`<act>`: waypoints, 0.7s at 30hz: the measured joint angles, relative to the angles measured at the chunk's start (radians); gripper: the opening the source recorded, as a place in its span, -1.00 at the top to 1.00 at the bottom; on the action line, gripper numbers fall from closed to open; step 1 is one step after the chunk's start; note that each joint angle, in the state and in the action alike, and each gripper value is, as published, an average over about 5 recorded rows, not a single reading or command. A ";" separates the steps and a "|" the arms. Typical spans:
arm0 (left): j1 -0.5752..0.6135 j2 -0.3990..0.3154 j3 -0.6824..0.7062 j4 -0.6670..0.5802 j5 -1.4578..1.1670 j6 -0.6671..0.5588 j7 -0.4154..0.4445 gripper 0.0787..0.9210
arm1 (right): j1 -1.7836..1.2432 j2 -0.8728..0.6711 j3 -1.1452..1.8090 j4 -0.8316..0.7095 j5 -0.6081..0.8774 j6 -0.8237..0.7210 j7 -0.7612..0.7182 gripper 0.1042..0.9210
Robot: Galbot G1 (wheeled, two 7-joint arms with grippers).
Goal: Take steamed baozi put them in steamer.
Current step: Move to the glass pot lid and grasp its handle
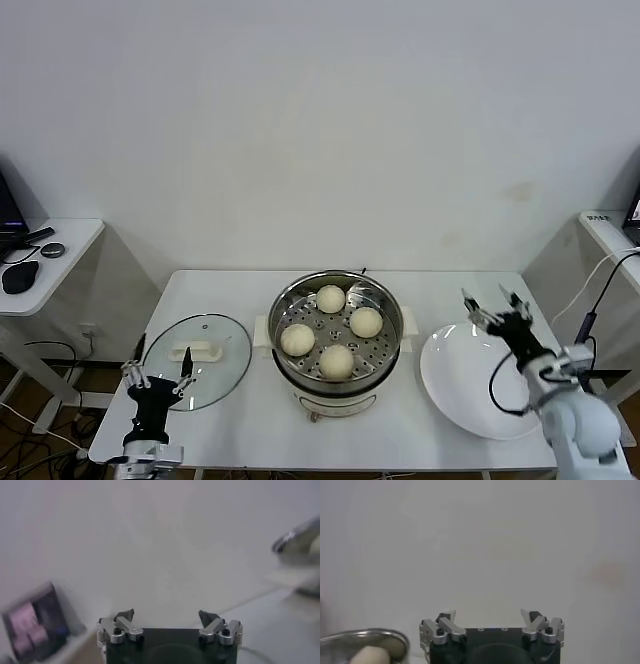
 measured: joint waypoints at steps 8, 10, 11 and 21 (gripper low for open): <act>-0.082 0.115 0.005 0.161 0.384 -0.058 -0.022 -0.77 | -0.107 0.081 0.042 0.027 -0.025 0.046 0.046 -0.76; -0.104 0.132 0.008 0.202 0.439 -0.059 -0.034 -0.77 | -0.121 0.097 0.044 0.028 -0.032 0.055 0.054 -0.76; -0.115 0.138 0.010 0.221 0.461 -0.059 -0.040 -0.77 | -0.128 0.104 0.044 0.028 -0.036 0.058 0.057 -0.76; -0.207 0.177 0.035 0.374 0.592 -0.064 -0.091 -0.77 | -0.170 0.151 0.054 0.030 -0.065 0.084 0.081 -0.76</act>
